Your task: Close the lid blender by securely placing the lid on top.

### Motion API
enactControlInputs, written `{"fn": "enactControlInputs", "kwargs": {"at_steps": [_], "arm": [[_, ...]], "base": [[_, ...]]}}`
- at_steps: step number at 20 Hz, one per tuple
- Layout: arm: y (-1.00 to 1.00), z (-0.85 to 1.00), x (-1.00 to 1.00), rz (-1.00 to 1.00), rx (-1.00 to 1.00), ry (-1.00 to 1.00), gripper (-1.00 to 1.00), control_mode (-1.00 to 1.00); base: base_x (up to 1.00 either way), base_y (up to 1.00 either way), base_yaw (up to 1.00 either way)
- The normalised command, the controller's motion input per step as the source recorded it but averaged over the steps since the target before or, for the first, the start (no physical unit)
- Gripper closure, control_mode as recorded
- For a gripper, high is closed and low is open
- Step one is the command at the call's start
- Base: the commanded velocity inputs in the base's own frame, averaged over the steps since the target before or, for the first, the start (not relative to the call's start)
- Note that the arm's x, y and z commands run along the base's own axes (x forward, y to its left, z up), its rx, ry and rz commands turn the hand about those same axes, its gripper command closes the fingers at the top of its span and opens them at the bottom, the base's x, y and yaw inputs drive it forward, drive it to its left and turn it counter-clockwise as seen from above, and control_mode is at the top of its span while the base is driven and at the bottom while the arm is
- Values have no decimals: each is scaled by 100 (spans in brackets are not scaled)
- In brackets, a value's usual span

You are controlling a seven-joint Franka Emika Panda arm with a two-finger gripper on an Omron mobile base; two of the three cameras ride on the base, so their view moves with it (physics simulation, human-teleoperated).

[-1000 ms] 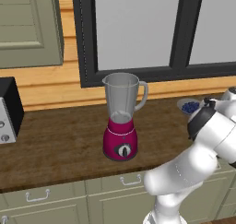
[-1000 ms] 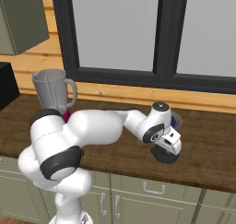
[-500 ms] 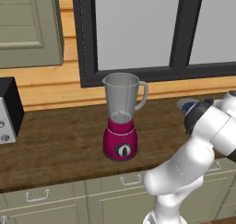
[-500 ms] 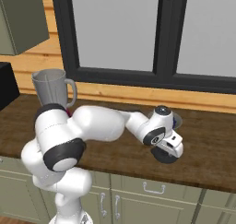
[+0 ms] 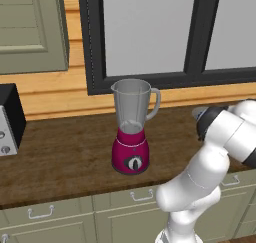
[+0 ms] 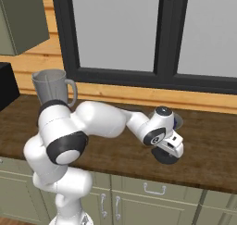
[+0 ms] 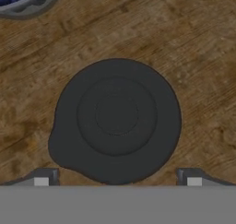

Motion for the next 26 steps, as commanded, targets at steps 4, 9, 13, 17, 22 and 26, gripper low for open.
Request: {"fn": "enactControlInputs", "kwargs": {"at_steps": [4,9,13,17,22,26], "arm": [[0,-9,7,0,0,0,-100,-100],[0,-12,5,0,0,0,-100,-100],[-3,-13,5,0,0,0,-100,-100],[-11,-11,6,0,1,0,-100,-100],[-13,-6,8,0,2,0,-100,-100],[-8,-1,13,0,2,0,-100,-100]], "base": [[0,0,0],[0,0,0],[0,0,0],[0,0,0],[0,0,0],[0,0,0]]}}
